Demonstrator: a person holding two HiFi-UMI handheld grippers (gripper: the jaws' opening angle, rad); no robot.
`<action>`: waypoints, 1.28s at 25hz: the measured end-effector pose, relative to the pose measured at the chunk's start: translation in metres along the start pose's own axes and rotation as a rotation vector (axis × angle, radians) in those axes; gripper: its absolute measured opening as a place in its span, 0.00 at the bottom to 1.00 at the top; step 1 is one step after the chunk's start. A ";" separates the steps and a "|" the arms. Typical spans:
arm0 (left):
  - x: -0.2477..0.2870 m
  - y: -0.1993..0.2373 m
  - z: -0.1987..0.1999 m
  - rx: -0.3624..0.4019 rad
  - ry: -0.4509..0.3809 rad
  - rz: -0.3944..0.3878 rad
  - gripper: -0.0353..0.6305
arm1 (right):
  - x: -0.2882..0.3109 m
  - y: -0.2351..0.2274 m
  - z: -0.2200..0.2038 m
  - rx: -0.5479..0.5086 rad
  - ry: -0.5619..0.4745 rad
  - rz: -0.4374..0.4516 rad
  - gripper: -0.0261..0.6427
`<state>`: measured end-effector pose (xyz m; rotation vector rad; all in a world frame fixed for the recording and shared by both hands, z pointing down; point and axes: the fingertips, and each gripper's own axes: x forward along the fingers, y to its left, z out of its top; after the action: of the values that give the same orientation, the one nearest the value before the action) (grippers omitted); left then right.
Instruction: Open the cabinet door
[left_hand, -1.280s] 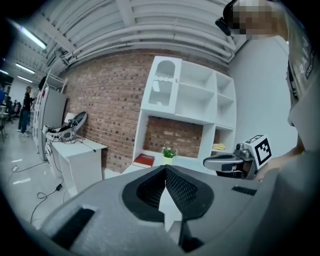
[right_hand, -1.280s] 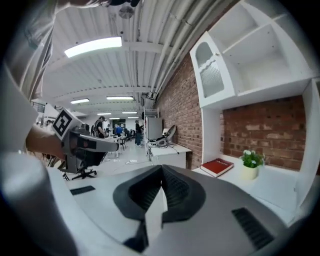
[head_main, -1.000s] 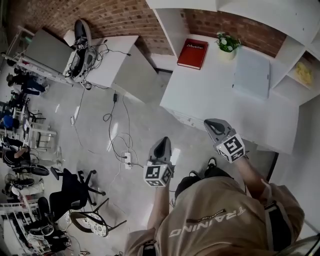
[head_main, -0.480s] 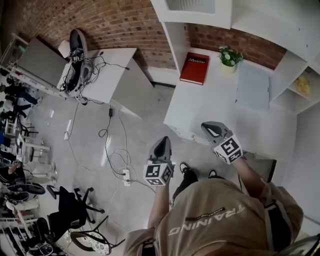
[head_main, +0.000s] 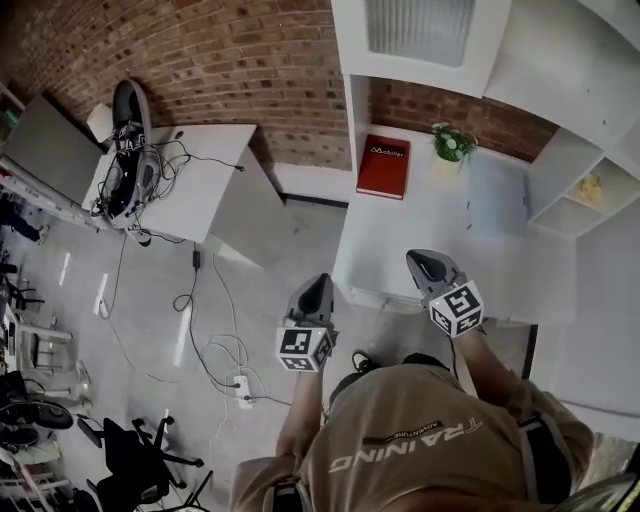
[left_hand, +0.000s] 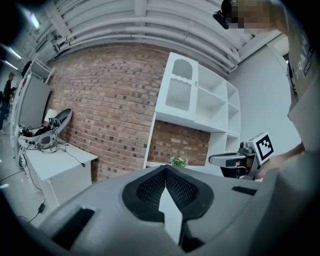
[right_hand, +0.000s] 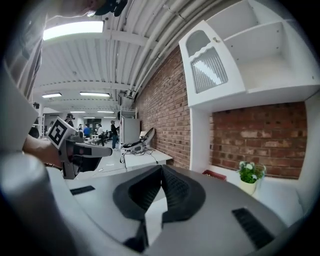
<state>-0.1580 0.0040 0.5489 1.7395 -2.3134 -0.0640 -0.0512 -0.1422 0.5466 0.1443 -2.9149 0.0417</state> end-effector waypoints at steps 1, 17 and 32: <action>0.002 0.006 0.002 0.005 -0.003 -0.008 0.07 | 0.003 -0.002 0.001 -0.001 0.003 -0.016 0.06; 0.070 0.039 0.013 -0.091 0.018 -0.072 0.07 | 0.072 -0.026 -0.019 0.023 0.053 0.038 0.06; 0.188 0.074 0.051 -0.117 0.025 -0.134 0.07 | 0.152 -0.112 -0.012 0.065 0.024 0.010 0.06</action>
<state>-0.2874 -0.1591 0.5443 1.8229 -2.1280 -0.1957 -0.1846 -0.2680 0.5942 0.1387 -2.8918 0.1384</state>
